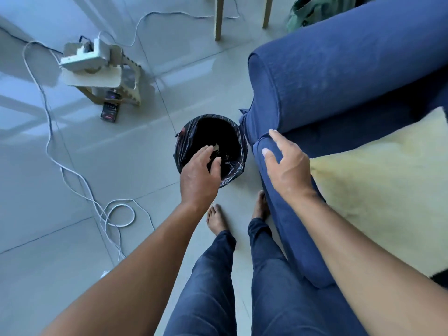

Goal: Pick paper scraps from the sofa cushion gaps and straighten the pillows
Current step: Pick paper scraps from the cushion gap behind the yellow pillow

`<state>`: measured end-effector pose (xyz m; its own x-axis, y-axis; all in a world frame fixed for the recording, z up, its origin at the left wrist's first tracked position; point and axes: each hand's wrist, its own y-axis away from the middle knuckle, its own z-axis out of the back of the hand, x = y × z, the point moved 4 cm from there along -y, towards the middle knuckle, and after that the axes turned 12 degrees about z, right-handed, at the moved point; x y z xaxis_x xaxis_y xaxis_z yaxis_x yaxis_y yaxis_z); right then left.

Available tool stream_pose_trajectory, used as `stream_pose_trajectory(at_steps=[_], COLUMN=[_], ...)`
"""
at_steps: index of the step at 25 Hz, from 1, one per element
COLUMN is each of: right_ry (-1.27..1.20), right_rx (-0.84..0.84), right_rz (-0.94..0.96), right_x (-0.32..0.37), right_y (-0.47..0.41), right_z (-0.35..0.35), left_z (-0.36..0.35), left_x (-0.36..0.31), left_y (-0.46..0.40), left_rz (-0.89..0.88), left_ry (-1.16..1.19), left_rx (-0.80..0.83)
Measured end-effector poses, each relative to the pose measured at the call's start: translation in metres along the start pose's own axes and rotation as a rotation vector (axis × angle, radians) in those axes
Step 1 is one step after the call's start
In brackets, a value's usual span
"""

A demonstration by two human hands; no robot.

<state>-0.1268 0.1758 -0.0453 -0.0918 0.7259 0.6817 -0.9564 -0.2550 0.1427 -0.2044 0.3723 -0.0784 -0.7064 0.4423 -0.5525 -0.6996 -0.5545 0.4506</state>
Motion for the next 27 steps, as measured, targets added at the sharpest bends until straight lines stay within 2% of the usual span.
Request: stream_pose_trajectory(at_steps=[5,11,16,22,27], right_ry=[0.02,0.048,0.007,-0.04,-0.063], right_rx=[-0.223,-0.438,-0.551,-0.572,-0.494], right_rz=[-0.069,-0.296,-0.474,-0.661,-0.79], right_x=[-0.016,-0.079,-0.135,-0.196,-0.258], right_y=[0.033,0.1,0.162,0.206,0.216], right_z=[0.094,0.173,0.209,0.239,0.244], left_z=[-0.017,-0.081,-0.141,-0.2,-0.254], left_x=[-0.104,-0.189,-0.236,-0.283,-0.304], left_y=[0.019,0.068,0.118,0.149,0.14], left_rz=[-0.323,-0.544,-0.636,-0.716,-0.725], left_ry=[-0.147,-0.271,-0.353,-0.468,-0.572], left_rx=[0.092,0.271,0.417,0.514,0.55])
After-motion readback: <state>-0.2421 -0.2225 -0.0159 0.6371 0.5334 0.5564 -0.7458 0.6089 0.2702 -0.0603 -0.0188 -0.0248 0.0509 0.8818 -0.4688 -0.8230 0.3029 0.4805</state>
